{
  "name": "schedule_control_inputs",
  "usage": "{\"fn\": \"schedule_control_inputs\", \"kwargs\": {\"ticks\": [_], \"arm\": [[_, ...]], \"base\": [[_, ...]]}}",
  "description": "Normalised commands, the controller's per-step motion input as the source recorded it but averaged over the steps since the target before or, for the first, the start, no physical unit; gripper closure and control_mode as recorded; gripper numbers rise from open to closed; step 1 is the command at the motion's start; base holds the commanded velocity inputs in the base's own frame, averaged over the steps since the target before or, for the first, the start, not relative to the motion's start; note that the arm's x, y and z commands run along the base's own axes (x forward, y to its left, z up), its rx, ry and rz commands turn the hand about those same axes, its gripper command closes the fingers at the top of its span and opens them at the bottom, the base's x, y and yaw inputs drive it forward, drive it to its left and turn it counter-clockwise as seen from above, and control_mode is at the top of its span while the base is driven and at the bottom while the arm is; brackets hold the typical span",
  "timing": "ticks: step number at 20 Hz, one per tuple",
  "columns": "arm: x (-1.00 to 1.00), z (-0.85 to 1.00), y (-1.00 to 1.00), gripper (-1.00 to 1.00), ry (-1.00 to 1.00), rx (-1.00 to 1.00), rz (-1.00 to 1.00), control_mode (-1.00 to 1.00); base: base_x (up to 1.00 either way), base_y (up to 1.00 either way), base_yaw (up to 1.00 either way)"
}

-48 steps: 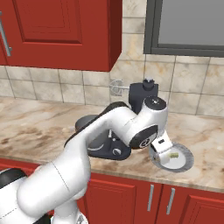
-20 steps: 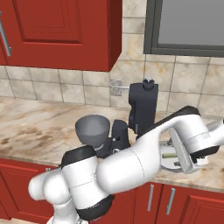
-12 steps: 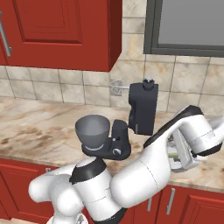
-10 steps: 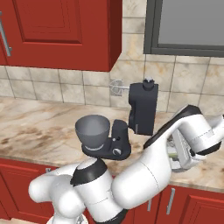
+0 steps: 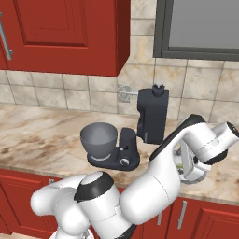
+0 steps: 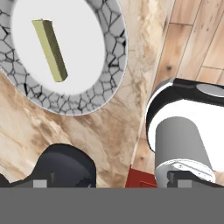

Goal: Add butter and sugar cubes to the stand mixer bowl and then turn on the stand mixer to begin making frosting.

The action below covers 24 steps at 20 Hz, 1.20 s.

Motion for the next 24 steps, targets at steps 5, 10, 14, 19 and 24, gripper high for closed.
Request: {"fn": "schedule_control_inputs", "kwargs": {"ticks": [5,10,14,19,24], "arm": [[0.12,-0.09,0.07,-1.00,0.09,0.00,-0.14,-1.00],[0.22,-0.15,0.01,-1.00,0.04,0.00,-0.09,-1.00],[0.21,-0.23,0.00,-1.00,0.00,0.00,-0.03,-1.00],[0.19,-0.28,0.00,-1.00,0.00,0.00,-0.01,-1.00],[0.18,-0.23,-0.01,-1.00,0.00,0.00,-0.01,-1.00]], "base": [[0.00,0.00,0.00],[0.00,0.00,0.00],[0.00,0.00,0.00],[0.00,0.00,0.00],[0.00,0.00,0.00]]}}
